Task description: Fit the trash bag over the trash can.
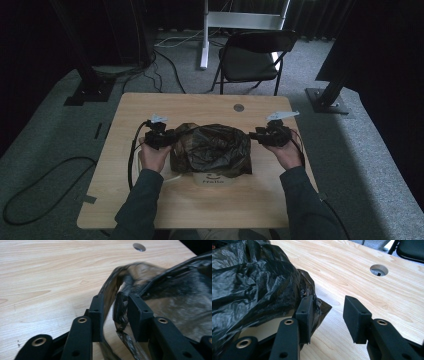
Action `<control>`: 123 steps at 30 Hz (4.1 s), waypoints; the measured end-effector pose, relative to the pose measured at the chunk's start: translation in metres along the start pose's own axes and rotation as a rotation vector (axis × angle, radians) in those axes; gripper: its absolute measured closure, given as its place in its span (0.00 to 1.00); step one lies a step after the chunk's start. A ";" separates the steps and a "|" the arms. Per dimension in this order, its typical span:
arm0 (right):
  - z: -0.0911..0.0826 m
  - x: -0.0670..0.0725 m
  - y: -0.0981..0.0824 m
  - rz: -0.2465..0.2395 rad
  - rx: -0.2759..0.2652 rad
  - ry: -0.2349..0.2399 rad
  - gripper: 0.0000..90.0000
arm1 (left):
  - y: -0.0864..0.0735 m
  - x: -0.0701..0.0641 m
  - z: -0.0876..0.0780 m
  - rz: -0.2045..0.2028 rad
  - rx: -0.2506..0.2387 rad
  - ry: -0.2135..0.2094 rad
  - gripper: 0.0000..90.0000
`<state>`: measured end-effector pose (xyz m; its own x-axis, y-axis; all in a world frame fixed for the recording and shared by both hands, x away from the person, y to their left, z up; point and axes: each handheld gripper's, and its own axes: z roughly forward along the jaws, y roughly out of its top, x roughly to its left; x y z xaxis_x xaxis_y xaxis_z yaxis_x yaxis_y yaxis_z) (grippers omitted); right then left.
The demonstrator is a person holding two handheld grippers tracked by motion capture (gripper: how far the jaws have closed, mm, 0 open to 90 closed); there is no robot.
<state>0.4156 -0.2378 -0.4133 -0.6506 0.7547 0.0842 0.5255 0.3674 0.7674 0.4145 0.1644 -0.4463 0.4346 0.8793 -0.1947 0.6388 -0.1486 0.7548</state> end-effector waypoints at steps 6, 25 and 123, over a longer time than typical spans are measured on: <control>-0.013 0.002 0.001 -0.008 -0.026 -0.008 0.65 | 0.001 -0.004 -0.006 0.007 -0.023 -0.017 0.70; -0.021 0.038 0.028 -0.096 -0.092 0.073 0.69 | 0.003 -0.048 -0.038 0.116 -0.079 -0.179 0.69; -0.033 0.067 -0.065 -0.118 -0.027 0.255 0.56 | 0.025 -0.092 -0.055 0.341 -0.114 -0.252 0.67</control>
<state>0.3194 -0.2287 -0.4370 -0.8249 0.5456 0.1478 0.4254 0.4270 0.7979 0.3558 0.1045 -0.3752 0.7592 0.6483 -0.0585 0.3638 -0.3481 0.8640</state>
